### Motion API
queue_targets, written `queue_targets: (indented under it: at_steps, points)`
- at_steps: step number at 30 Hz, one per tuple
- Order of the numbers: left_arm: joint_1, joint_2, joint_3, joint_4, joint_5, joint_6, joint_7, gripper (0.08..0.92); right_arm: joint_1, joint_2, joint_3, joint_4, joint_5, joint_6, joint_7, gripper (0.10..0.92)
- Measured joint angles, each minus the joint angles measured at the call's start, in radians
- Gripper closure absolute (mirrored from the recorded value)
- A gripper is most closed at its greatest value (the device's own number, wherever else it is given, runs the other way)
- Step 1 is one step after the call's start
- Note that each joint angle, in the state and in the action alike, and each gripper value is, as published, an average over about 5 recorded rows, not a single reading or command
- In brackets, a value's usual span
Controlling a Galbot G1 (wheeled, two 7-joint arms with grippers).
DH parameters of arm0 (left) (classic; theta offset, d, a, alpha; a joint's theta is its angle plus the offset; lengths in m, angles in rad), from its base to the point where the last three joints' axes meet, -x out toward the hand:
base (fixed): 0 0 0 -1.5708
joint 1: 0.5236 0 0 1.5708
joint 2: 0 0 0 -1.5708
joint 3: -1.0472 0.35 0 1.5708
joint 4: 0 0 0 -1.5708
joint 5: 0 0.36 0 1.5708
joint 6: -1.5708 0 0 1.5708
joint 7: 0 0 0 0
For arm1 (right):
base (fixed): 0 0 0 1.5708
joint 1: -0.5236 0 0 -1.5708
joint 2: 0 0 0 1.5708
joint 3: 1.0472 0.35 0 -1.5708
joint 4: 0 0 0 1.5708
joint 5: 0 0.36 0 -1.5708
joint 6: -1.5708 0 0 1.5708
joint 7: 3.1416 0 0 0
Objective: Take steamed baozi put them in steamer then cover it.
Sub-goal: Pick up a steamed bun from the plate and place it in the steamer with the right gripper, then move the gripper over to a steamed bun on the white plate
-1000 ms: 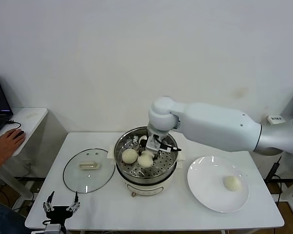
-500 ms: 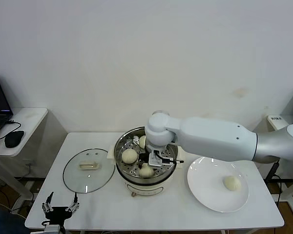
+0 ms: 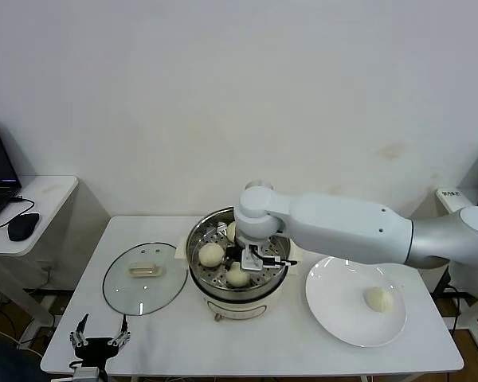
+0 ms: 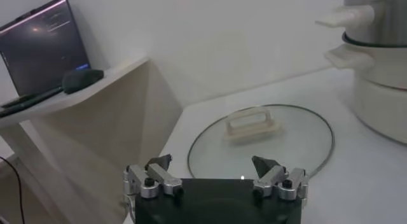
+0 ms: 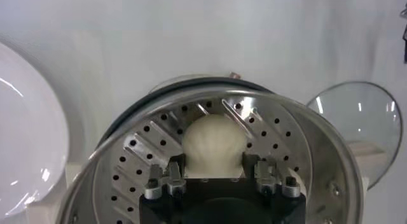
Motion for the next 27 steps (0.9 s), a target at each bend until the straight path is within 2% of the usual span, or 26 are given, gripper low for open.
queue_targets:
  at_steps: [8,17,27]
  points:
    - [-0.004,0.001,0.001,0.005,0.001,0.001,0.003,0.177,0.006,-0.003,0.010,-0.006,0.051,-0.027,0.002,0.224]
    - [-0.006,0.012,-0.001,0.003,-0.001,0.006,0.015,0.177,0.071,-0.061,0.061,-0.039,0.194,-0.117,-0.019,0.203]
    - [-0.014,0.030,0.004,-0.015,-0.030,0.031,0.036,0.177,0.136,-0.206,0.143,-0.112,0.463,-0.428,-0.039,0.203]
